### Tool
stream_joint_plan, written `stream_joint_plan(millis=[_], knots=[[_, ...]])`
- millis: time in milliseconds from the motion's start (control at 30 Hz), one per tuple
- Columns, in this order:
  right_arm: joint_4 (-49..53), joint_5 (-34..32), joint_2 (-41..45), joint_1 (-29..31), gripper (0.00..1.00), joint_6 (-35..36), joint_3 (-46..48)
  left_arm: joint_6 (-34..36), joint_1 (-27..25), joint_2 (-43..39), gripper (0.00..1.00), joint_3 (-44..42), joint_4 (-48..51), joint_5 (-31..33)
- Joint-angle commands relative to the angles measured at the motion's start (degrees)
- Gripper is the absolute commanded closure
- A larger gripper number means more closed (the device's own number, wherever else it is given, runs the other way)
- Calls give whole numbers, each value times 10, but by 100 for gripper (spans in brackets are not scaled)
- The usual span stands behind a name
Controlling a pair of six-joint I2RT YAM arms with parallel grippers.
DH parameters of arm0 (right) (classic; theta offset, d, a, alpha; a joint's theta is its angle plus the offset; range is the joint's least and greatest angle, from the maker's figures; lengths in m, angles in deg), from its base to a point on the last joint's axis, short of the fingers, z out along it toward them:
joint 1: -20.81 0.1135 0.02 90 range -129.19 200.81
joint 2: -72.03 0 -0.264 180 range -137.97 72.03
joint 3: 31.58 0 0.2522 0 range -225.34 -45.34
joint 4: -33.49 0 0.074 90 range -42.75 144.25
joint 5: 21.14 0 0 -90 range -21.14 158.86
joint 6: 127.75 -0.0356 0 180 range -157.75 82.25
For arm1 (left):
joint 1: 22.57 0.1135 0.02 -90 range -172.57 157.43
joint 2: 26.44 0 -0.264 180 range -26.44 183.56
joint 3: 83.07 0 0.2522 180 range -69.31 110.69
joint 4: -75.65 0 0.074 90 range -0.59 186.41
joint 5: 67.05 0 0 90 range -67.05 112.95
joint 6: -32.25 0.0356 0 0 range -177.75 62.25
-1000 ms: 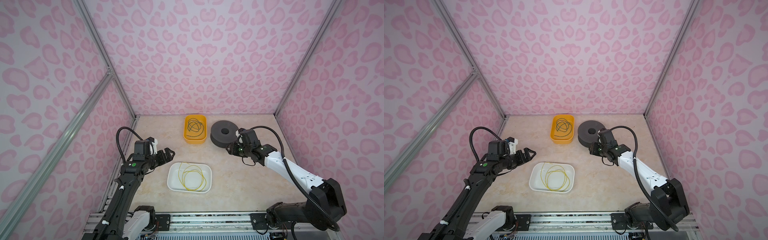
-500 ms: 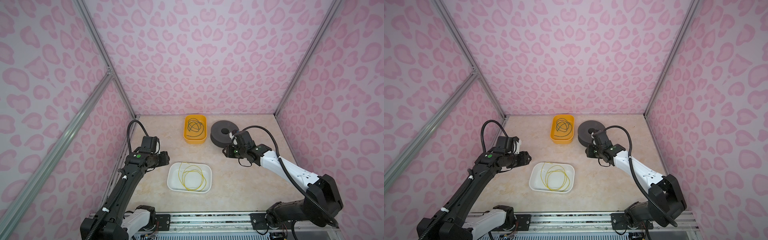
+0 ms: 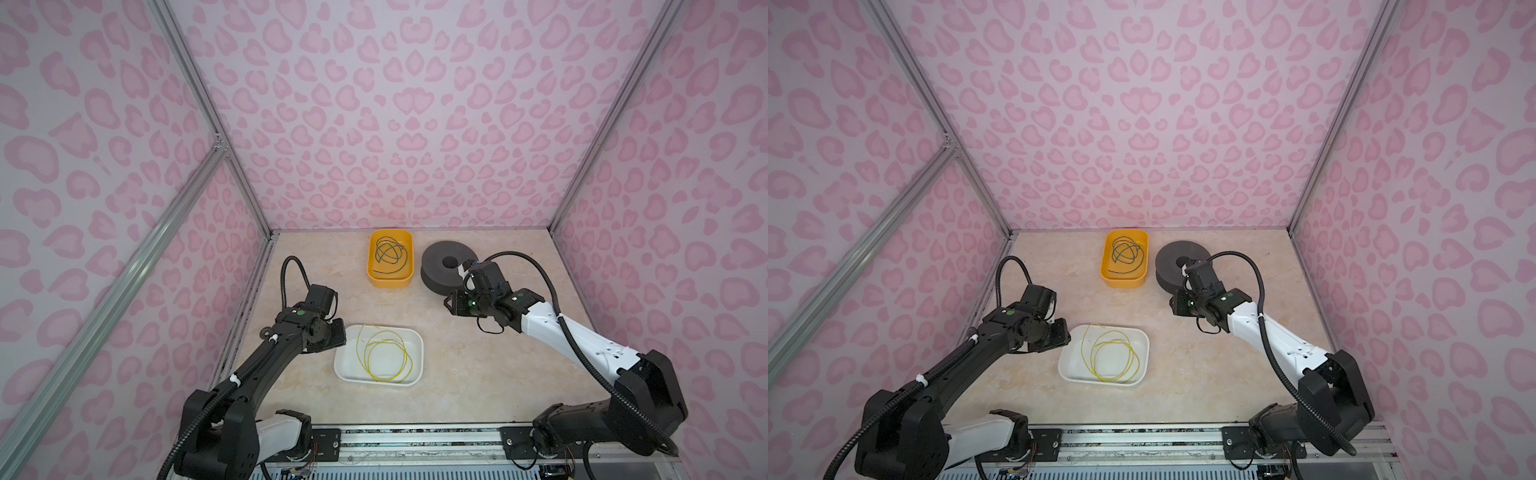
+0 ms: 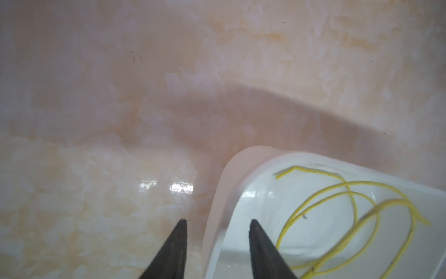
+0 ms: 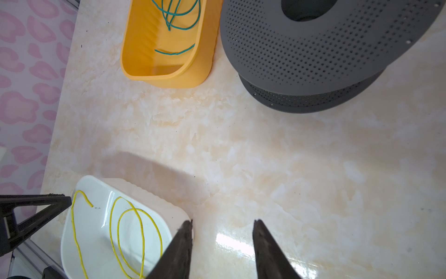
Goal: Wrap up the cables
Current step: 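Grasp the rim of the white tray with the left gripper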
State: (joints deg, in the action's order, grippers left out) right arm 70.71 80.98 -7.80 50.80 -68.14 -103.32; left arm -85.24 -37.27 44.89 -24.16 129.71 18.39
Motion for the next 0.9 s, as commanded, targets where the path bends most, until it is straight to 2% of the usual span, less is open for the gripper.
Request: stream_joint_plan(millis=[0, 167, 333, 433, 633, 767, 867], knots=[[-8, 3, 2, 0, 57, 8, 0, -18, 0, 7, 60, -9, -45, -4], [-5, 2, 3, 0, 57, 9, 1, -8, 1, 33, 63, -5, -68, -2], [-3, -3, 14, 0, 57, 9, 6, -18, 1, 55, 73, -5, -90, 9], [-1, -5, 22, -1, 57, 11, 10, -29, 1, 54, 83, -7, -98, 29], [2, -3, 30, -9, 57, 16, 12, -48, 12, 30, 93, -6, -100, 54], [0, -3, 35, -14, 57, 17, 16, -44, 22, 11, 96, -2, -91, 66], [-2, -1, 38, -17, 57, 18, 17, -35, 26, -2, 96, 2, -80, 50]])
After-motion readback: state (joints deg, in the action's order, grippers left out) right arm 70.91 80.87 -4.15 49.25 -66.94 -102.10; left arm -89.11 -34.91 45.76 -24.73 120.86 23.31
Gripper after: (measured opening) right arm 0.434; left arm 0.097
